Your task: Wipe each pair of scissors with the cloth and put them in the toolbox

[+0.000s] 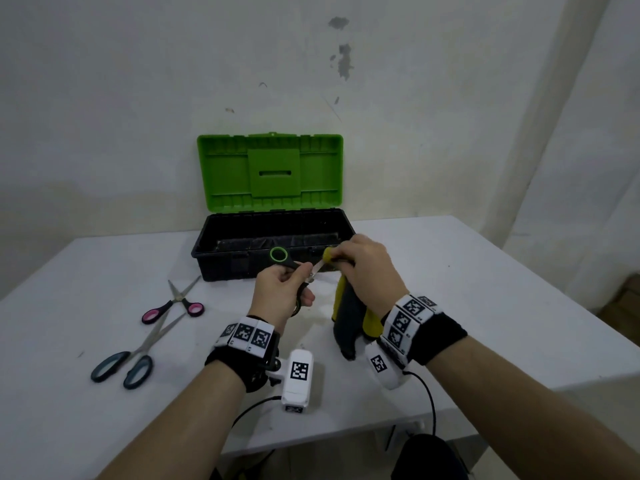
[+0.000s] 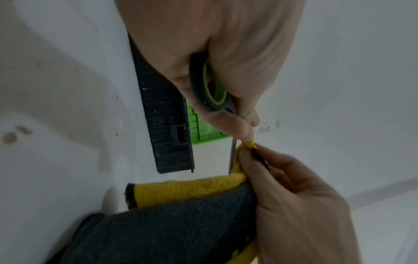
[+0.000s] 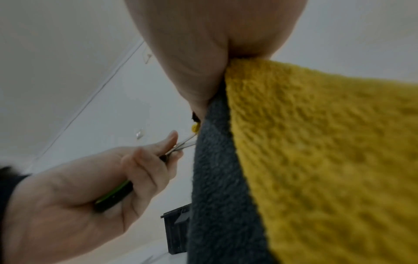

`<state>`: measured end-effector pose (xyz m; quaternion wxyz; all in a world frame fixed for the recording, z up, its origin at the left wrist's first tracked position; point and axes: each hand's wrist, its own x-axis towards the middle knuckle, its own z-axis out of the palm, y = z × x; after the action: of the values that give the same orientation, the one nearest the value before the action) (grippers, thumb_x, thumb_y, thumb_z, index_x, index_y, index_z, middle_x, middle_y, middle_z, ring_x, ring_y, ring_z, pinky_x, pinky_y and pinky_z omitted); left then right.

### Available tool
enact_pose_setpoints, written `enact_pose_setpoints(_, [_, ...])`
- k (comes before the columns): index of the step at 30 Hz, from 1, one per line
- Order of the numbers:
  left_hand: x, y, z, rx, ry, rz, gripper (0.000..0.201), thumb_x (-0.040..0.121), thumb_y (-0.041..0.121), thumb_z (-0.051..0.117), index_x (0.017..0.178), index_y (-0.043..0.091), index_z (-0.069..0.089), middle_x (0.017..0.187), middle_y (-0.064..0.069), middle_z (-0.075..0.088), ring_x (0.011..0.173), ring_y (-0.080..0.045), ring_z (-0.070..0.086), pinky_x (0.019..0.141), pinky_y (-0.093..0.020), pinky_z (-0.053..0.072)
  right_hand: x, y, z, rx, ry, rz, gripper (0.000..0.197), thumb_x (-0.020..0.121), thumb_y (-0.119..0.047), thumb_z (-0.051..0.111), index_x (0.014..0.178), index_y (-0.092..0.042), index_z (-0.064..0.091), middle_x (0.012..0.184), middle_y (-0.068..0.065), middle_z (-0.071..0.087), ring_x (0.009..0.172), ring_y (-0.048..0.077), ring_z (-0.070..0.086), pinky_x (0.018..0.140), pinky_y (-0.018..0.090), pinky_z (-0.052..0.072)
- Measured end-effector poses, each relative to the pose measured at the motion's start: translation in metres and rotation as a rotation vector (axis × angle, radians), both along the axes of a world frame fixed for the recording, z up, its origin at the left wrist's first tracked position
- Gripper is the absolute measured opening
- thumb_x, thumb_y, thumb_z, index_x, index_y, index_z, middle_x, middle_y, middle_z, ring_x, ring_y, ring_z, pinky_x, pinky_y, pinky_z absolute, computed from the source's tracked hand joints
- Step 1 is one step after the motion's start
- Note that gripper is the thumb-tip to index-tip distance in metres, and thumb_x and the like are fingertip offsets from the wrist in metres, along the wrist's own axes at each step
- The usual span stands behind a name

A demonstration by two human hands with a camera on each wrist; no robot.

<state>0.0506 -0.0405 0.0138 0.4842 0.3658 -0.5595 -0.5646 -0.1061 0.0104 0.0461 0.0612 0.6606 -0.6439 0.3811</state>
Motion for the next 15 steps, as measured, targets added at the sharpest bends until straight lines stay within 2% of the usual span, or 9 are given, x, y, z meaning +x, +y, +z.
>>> enact_pose_setpoints(3, [0.002,-0.002,0.0,-0.035,-0.034,0.011,0.02,0.095,0.016,0.064,0.087,-0.002,0.066,0.049,-0.009,0.06,0.042,-0.016,0.056,0.049,-0.022,0.049,-0.008,0.0,0.005,-0.07,-0.133,-0.128,0.017,0.091,-0.022,0.065,0.103,-0.017,0.075,0.088,0.003,0.062,0.084,0.018,0.057,0.071,0.018,0.037])
enact_pose_setpoints(5, [0.001,-0.003,0.002,-0.056,-0.033,0.03,0.018,0.095,0.016,0.065,0.087,0.0,0.066,0.05,-0.009,0.061,0.043,-0.017,0.057,0.049,-0.023,0.049,-0.004,0.002,0.005,-0.088,-0.102,-0.063,0.018,0.091,-0.022,0.065,0.105,-0.017,0.074,0.09,0.002,0.064,0.081,0.012,0.054,0.071,0.013,0.035])
enact_pose_setpoints(6, [0.0,-0.003,0.003,-0.074,-0.038,0.034,0.018,0.095,0.015,0.065,0.087,-0.001,0.066,0.051,-0.01,0.061,0.042,-0.017,0.057,0.048,-0.022,0.048,0.001,0.004,0.004,-0.078,-0.067,-0.009,0.017,0.091,-0.021,0.064,0.105,-0.017,0.074,0.091,0.001,0.064,0.081,0.011,0.054,0.072,0.014,0.036])
enact_pose_setpoints(8, [-0.001,-0.003,0.005,-0.123,-0.07,0.021,0.019,0.095,0.015,0.064,0.087,-0.002,0.067,0.052,-0.012,0.061,0.042,-0.018,0.056,0.047,-0.023,0.047,0.009,0.006,0.001,-0.039,-0.004,0.045,0.018,0.092,-0.02,0.062,0.106,-0.016,0.073,0.092,0.002,0.062,0.083,0.016,0.056,0.075,0.023,0.044])
enact_pose_setpoints(10, [-0.001,-0.003,0.005,-0.16,-0.104,0.003,0.019,0.095,0.015,0.064,0.087,-0.001,0.068,0.052,-0.014,0.06,0.042,-0.02,0.054,0.047,-0.024,0.045,0.005,0.002,0.001,-0.02,-0.014,-0.013,0.019,0.094,-0.021,0.06,0.107,-0.016,0.072,0.094,0.005,0.062,0.087,0.021,0.057,0.076,0.029,0.046])
enact_pose_setpoints(13, [0.002,-0.006,0.003,-0.174,-0.134,0.008,0.015,0.094,0.015,0.065,0.086,0.002,0.068,0.053,-0.015,0.061,0.042,-0.022,0.053,0.048,-0.027,0.045,-0.013,-0.003,0.009,0.027,-0.077,-0.186,0.022,0.096,-0.026,0.056,0.109,-0.016,0.071,0.099,0.008,0.064,0.095,0.025,0.058,0.077,0.027,0.041])
enact_pose_setpoints(15, [0.003,-0.008,0.001,-0.168,-0.138,0.023,0.014,0.093,0.016,0.067,0.087,0.003,0.068,0.053,-0.015,0.061,0.042,-0.022,0.053,0.047,-0.027,0.045,-0.019,-0.002,0.014,0.02,-0.101,-0.222,0.023,0.096,-0.028,0.056,0.109,-0.016,0.07,0.1,0.007,0.065,0.096,0.024,0.058,0.076,0.024,0.037])
